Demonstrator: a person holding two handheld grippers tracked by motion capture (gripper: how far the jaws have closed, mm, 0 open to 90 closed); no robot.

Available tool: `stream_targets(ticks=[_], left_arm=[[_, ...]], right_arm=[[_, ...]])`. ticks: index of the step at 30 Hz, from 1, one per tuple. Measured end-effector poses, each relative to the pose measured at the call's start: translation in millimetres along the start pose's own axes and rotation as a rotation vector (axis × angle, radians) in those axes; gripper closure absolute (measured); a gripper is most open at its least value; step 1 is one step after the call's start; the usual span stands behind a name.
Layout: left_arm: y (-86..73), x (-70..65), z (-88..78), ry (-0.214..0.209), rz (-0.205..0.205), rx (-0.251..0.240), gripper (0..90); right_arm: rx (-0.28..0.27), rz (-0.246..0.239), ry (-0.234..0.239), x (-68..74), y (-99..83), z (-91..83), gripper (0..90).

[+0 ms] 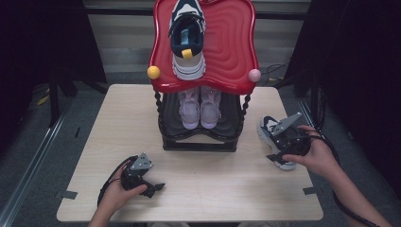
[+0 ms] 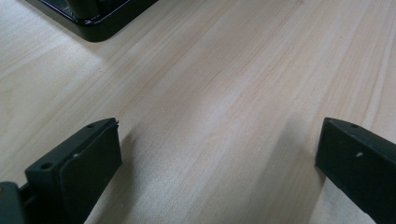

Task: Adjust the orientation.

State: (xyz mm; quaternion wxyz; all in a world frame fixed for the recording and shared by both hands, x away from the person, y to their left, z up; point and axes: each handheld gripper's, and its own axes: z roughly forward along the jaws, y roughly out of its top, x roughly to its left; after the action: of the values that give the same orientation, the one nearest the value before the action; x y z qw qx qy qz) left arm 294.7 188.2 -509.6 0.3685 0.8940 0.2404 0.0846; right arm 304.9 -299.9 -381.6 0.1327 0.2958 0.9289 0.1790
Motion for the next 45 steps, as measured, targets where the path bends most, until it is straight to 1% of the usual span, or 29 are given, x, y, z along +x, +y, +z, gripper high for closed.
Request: stream_targets(ticks=[2,4,5,9,12,13,14,15,17,19,20,21,22,25,27,28,29,30,31,32,33,34,35,36,38,41,45], left_arm=[[0.0,0.0,0.1,0.0,0.001,-0.001,0.0],[0.0,0.0,0.0,0.0,0.0,0.0,0.0],[0.0,0.0,0.1,0.0,0.0,-0.001,0.0],[0.0,0.0,0.1,0.0,0.001,-0.001,0.0],[0.0,0.0,0.1,0.0,0.0,-0.001,0.0],[0.0,0.0,0.1,0.0,0.001,-0.002,0.0],[0.0,0.0,0.1,0.0,0.001,-0.001,0.0],[0.0,0.0,0.2,-0.001,0.001,-0.002,0.0],[0.0,0.0,0.1,0.0,0.001,-0.001,0.0],[0.0,0.0,0.1,0.0,0.001,-0.001,0.0],[0.0,0.0,0.1,0.0,0.001,-0.002,0.0],[0.0,0.0,0.0,0.0,0.0,0.0,0.0],[0.0,0.0,0.1,0.0,0.001,-0.002,0.0],[0.0,0.0,0.1,0.0,0.001,-0.001,0.0],[0.0,0.0,0.1,0.0,0.001,-0.001,0.0],[0.0,0.1,0.1,0.0,0.001,-0.001,0.0],[0.0,0.0,0.1,0.0,0.001,-0.001,0.0],[0.0,0.0,0.1,0.0,0.001,-0.001,0.0],[0.0,0.0,0.1,0.0,0.001,-0.001,0.0],[0.0,0.1,0.1,0.0,0.001,-0.001,0.0],[0.0,0.0,0.1,0.0,0.001,-0.001,0.0],[0.0,0.0,0.1,0.0,0.001,-0.001,0.0],[0.0,0.0,0.1,0.0,0.001,-0.001,0.0],[0.0,0.0,0.0,0.0,0.0,0.0,0.0],[0.0,0.0,0.1,0.0,0.001,-0.001,0.0],[0.0,0.0,0.0,0.0,0.0,0.0,0.0],[0.0,0.0,0.2,-0.001,0.0,-0.002,0.0]], right_arm=[[-0.004,0.022,-0.006,-4.6,-2.7,-2.3,23.4],[0.017,0.031,-0.021,-8.9,-6.5,-2.6,24.1],[0.026,0.028,-0.02,-11.0,-9.0,-2.0,24.8],[0.058,0.058,-0.007,-14.2,-16.6,3.7,27.3],[0.076,0.078,-0.001,-16.5,-19.5,8.3,30.9],[0.085,0.073,0.0,-17.8,-20.0,9.7,32.9],[0.099,0.077,0.006,-17.9,-20.5,11.7,34.3],[0.104,0.067,0.006,-19.0,-20.8,13.4,35.3],[0.116,0.072,0.012,-18.6,-20.5,16.3,37.8],[0.128,0.071,0.003,-17.4,-20.3,18.7,39.4],[0.125,0.066,-0.002,-17.5,-20.3,19.3,40.4],[0.127,0.063,-0.009,-17.0,-19.9,19.2,43.5],[0.13,0.069,-0.013,-16.7,-19.8,18.7,45.5],[0.143,0.079,-0.012,-18.1,-19.9,18.0,46.9],[0.166,0.065,-0.007,-18.4,-20.4,18.5,47.2],[0.169,0.057,-0.01,-18.3,-20.6,18.5,49.4],[0.169,0.055,-0.014,-18.4,-20.6,18.0,53.1],[0.17,0.067,-0.018,-17.7,-20.4,17.2,56.7],[0.164,0.065,-0.021,-17.9,-20.7,16.6,59.9],[0.154,0.075,-0.021,-17.4,-20.5,16.0,63.6],[0.146,0.074,-0.023,-17.1,-20.4,15.2,67.9],[0.147,0.063,-0.022,-17.4,-20.3,14.5,70.0],[0.134,0.07,-0.026,-16.5,-20.2,14.6,73.6],[0.128,0.067,-0.031,-16.7,-20.3,14.7,74.9],[0.113,0.076,-0.022,-16.2,-20.1,14.6,76.3],[0.11,0.07,-0.028,-15.0,-19.4,14.0,78.9],[0.083,0.071,-0.03,-15.1,-20.4,13.5,81.8]])
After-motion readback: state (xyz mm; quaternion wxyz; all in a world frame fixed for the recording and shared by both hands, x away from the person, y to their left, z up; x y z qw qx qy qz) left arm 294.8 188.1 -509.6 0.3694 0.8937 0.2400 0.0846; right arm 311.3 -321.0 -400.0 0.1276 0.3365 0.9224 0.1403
